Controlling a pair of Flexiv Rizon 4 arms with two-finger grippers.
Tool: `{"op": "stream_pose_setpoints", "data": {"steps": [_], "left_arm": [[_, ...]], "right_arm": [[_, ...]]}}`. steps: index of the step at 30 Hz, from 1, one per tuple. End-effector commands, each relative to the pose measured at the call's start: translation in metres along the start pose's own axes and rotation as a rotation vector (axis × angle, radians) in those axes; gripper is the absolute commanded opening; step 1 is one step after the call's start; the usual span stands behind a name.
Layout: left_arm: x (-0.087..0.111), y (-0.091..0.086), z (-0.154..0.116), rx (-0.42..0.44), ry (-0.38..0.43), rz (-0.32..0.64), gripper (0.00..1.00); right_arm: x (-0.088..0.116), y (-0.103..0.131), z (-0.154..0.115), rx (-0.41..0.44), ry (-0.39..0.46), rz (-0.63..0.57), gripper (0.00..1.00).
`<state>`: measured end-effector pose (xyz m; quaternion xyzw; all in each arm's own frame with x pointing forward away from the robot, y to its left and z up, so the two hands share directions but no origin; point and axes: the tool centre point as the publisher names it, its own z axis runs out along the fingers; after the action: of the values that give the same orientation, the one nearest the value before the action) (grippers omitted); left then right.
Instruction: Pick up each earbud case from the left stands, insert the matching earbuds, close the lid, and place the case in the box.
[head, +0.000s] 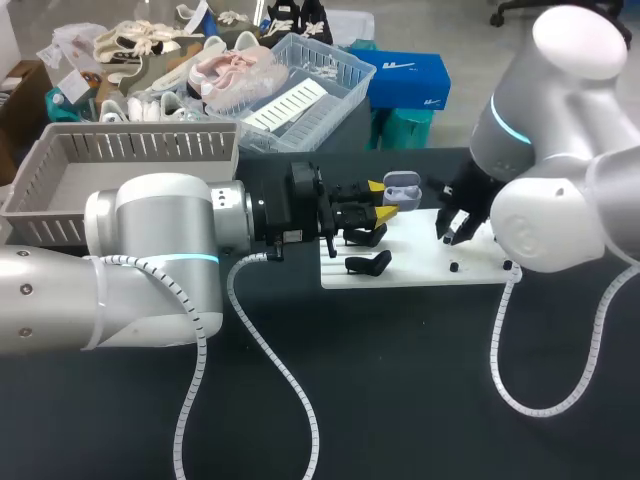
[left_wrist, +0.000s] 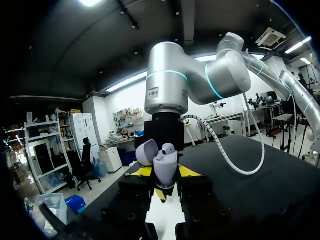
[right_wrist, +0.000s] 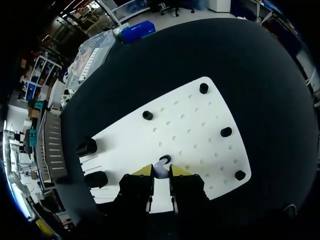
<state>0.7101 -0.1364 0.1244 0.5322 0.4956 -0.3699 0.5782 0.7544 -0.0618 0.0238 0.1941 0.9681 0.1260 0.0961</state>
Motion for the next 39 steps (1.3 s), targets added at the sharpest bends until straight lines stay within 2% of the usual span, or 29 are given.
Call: {"op": "stream_pose_setpoints", "data": {"steps": [1, 6, 18, 28, 30, 33, 39], "left_arm": [[0.0, 0.0, 0.0, -0.004, -0.001, 0.001, 0.0], [0.0, 0.0, 0.0, -0.004, -0.001, 0.001, 0.0], [0.0, 0.0, 0.0, -0.004, -0.001, 0.001, 0.0], [0.0, 0.0, 0.0, -0.004, -0.001, 0.001, 0.0], [0.0, 0.0, 0.0, -0.004, -0.001, 0.001, 0.0], [0.0, 0.0, 0.0, -0.004, -0.001, 0.001, 0.0], [0.0, 0.0, 0.0, -0.004, -0.001, 0.001, 0.0]], "right_arm": [[0.002, -0.003, -0.014, 0.002, -0.021, 0.004, 0.0], [0.005, -0.006, -0.028, -0.008, -0.048, 0.016, 0.0], [0.032, -0.023, -0.079, 0.009, -0.062, 0.001, 0.0], [0.058, -0.02, -0.122, -0.043, -0.014, -0.163, 0.0], [0.062, -0.018, -0.129, -0.02, 0.002, -0.199, 0.0], [0.067, -0.013, -0.14, -0.03, 0.027, -0.267, 0.0], [0.072, 0.007, -0.17, -0.004, 0.012, -0.436, 0.0]]}}
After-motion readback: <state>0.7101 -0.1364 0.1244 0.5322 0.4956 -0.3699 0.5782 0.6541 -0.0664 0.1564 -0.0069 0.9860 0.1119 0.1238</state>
